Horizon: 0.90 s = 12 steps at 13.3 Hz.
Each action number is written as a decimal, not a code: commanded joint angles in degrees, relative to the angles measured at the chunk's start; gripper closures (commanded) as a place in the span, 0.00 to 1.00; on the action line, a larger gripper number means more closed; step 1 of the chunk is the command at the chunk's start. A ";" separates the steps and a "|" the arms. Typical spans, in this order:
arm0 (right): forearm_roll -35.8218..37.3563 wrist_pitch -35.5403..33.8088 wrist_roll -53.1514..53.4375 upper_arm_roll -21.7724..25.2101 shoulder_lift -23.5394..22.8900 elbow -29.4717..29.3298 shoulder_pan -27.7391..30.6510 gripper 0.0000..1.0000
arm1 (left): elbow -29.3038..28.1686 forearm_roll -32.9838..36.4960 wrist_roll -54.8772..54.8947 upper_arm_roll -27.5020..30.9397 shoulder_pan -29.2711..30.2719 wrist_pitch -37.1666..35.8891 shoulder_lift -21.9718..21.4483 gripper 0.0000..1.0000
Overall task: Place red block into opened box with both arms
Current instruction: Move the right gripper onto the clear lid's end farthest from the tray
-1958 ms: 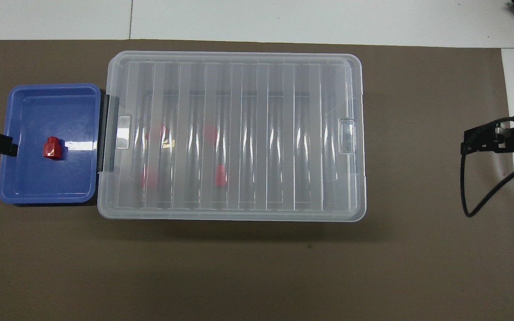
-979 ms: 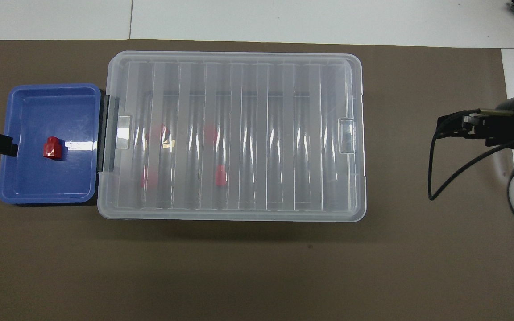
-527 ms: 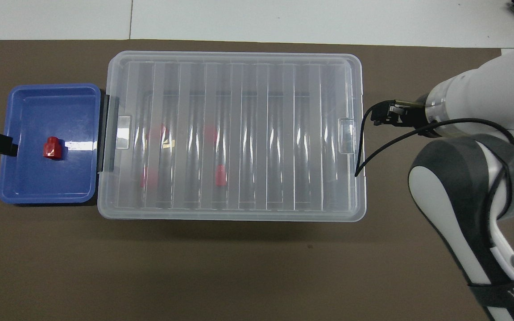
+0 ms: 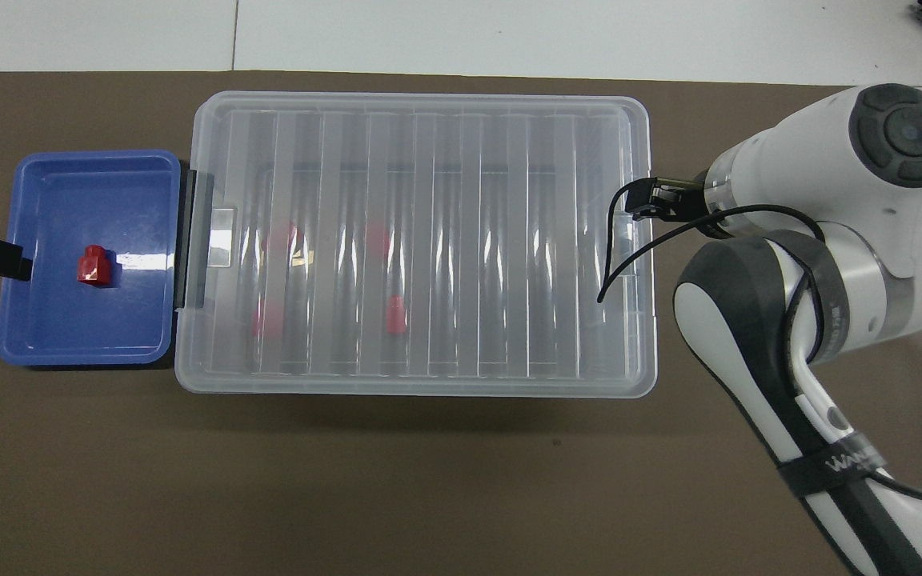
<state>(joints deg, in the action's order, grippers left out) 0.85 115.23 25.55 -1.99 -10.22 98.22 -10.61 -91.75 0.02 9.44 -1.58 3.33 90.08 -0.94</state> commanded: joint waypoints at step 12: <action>-0.15 2.28 1.69 -0.12 0.46 2.24 -1.16 0.00 | -1.50 0.60 0.41 0.26 -0.16 0.18 -1.43 0.00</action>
<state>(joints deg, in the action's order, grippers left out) 0.85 115.77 25.67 -2.03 -10.24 98.76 -11.63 -91.75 0.02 9.43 -1.58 3.33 90.08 -0.94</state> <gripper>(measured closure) 0.000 0.000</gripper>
